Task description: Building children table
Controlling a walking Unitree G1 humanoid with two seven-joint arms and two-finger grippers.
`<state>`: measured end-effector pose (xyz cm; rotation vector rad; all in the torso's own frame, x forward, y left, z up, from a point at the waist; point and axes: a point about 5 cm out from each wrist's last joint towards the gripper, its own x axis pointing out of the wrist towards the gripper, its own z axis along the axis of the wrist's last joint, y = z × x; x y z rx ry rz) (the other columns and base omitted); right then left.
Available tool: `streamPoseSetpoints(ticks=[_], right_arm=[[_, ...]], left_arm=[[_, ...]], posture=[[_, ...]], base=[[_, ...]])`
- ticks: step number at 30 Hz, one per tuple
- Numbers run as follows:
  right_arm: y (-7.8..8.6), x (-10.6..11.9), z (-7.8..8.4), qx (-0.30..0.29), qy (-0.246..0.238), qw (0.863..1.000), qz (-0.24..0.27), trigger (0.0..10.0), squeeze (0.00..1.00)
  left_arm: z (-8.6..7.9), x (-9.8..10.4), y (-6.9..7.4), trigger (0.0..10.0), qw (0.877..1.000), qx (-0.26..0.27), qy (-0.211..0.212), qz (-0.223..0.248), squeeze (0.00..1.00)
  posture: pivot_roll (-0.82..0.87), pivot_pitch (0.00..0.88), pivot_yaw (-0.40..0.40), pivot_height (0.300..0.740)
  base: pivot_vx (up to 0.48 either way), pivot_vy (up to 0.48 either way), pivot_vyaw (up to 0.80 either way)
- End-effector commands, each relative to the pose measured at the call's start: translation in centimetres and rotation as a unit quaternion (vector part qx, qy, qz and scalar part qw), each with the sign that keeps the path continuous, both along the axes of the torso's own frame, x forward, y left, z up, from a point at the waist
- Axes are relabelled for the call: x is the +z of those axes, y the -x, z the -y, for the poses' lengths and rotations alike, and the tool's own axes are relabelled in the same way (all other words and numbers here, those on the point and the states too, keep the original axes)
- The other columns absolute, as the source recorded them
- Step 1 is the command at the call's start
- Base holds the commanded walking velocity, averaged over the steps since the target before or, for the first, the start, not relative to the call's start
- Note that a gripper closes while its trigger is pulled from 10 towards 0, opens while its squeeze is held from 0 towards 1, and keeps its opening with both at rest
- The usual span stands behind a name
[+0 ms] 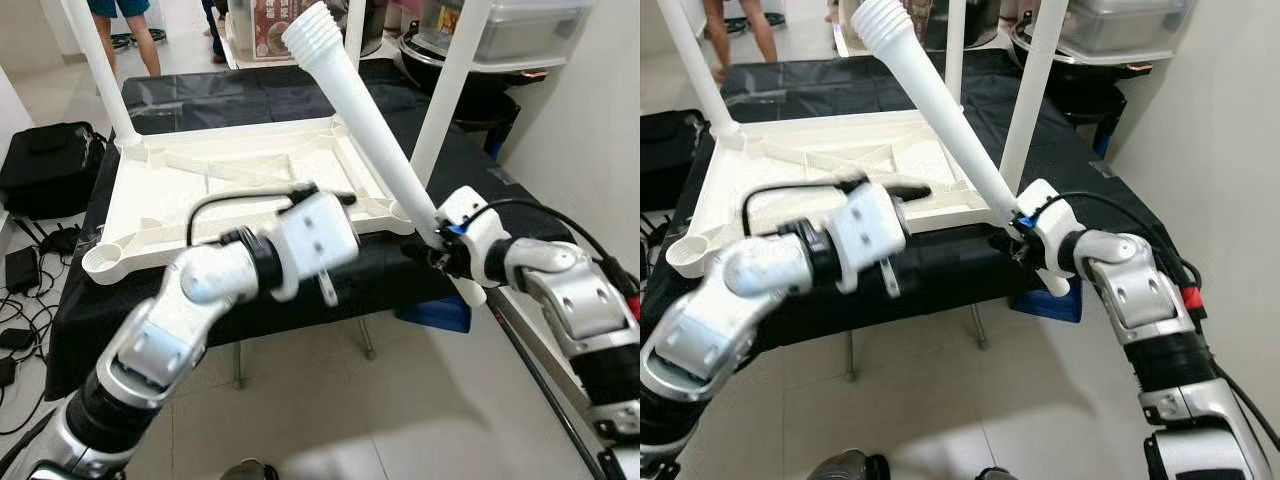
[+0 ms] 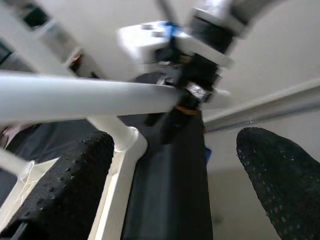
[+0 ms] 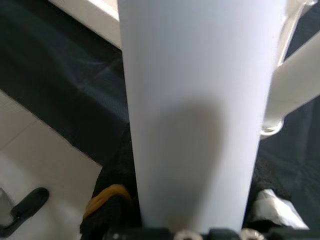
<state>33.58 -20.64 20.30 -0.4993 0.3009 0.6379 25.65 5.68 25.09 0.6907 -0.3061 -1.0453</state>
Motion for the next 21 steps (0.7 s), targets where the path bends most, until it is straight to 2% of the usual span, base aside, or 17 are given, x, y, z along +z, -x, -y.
streamPoseSetpoints(ticks=[1,2,3,5,6,8,9,11,12,13,15,17,18,20,21], right_arm=[[-0.2,0.1,-0.1,0.012,0.025,1.000,-0.013,0.0,0.00],[-0.2,0.1,-0.2,0.020,0.038,0.999,-0.017,0.0,0.00],[-0.2,0.1,-0.2,0.020,0.038,0.999,-0.017,0.0,0.00],[-0.6,0.3,-0.2,0.024,0.078,0.997,-0.011,0.0,0.00],[-0.6,0.3,-0.2,0.024,0.078,0.997,-0.011,0.0,0.00],[-0.7,0.1,-0.2,0.042,0.113,0.993,-0.017,0.0,0.00],[-0.7,0.1,-0.2,0.042,0.113,0.993,-0.017,0.0,0.00],[-0.6,-0.2,0.1,0.061,0.153,0.986,-0.029,0.0,0.00],[-0.6,-0.2,0.1,0.061,0.153,0.986,-0.029,0.0,0.00],[-0.6,-0.3,0.2,0.067,0.170,0.983,-0.031,0.0,0.00],[-0.6,-0.3,0.2,0.067,0.170,0.983,-0.031,0.0,0.00],[-0.7,-0.4,0.1,0.088,0.228,0.969,-0.032,0.0,0.00],[-0.7,-0.4,0.1,0.088,0.228,0.969,-0.032,0.0,0.00],[-0.9,-0.5,-0.3,0.100,0.260,0.960,-0.028,0.0,0.00],[-0.9,-0.5,-0.3,0.100,0.260,0.960,-0.028,0.0,0.00]], left_arm=[[0.1,-0.9,0.4,10.0,0.999,-0.020,-0.045,0.009,0.00],[0.2,-1.2,0.5,10.0,0.998,-0.027,-0.063,0.013,0.00],[0.2,-1.2,0.5,10.0,0.998,-0.027,-0.063,0.013,0.00],[0.0,-0.8,-0.1,10.0,0.997,-0.014,-0.065,0.027,0.00],[0.0,-0.8,-0.1,10.0,0.997,-0.014,-0.065,0.027,0.00],[-0.2,-0.5,-0.7,10.0,0.994,-0.005,-0.092,0.061,0.00],[-0.2,-0.5,-0.7,10.0,0.994,-0.005,-0.092,0.061,0.00],[-0.2,-0.7,-1.2,10.0,0.981,-0.004,-0.159,0.110,0.00],[-0.2,-0.7,-1.2,10.0,0.981,-0.004,-0.159,0.110,0.00],[-0.1,-0.9,-1.4,10.0,0.975,-0.007,-0.183,0.124,0.00],[-0.1,-0.9,-1.4,10.0,0.975,-0.007,-0.183,0.124,0.00],[0.6,-1.4,-2.1,10.0,0.960,-0.014,-0.237,0.148,0.00],[0.6,-1.4,-2.1,10.0,0.960,-0.014,-0.237,0.148,0.00],[1.2,-2.1,-2.8,10.0,0.950,-0.015,-0.272,0.153,0.00],[1.2,-2.1,-2.8,10.0,0.950,-0.015,-0.272,0.153,0.00]], posture=[[0.14,0.076,-0.033,0.740],[0.14,0.076,-0.033,0.740],[0.14,0.076,-0.033,0.740],[0.14,0.082,-0.031,0.740],[0.14,0.082,-0.031,0.740],[0.15,0.083,-0.039,0.740],[0.15,0.083,-0.039,0.740],[0.15,0.086,-0.035,0.740],[0.15,0.086,-0.035,0.740],[0.15,0.086,-0.035,0.740],[0.15,0.086,-0.035,0.740],[0.14,0.085,-0.027,0.740],[0.14,0.085,-0.027,0.740],[0.15,0.088,-0.024,0.740],[0.15,0.088,-0.024,0.740]], base=[[0.000,0.000,0.00],[0.000,0.000,0.00],[0.000,0.000,0.00],[0.000,0.000,0.00],[0.000,0.000,0.00],[0.000,0.000,0.00],[0.000,0.000,0.00],[0.000,0.000,0.00],[0.000,0.000,0.00],[0.000,0.000,0.00],[0.000,0.000,0.00],[0.000,0.000,0.00],[0.000,0.000,0.00],[0.000,0.000,0.00],[0.000,0.000,0.00]])
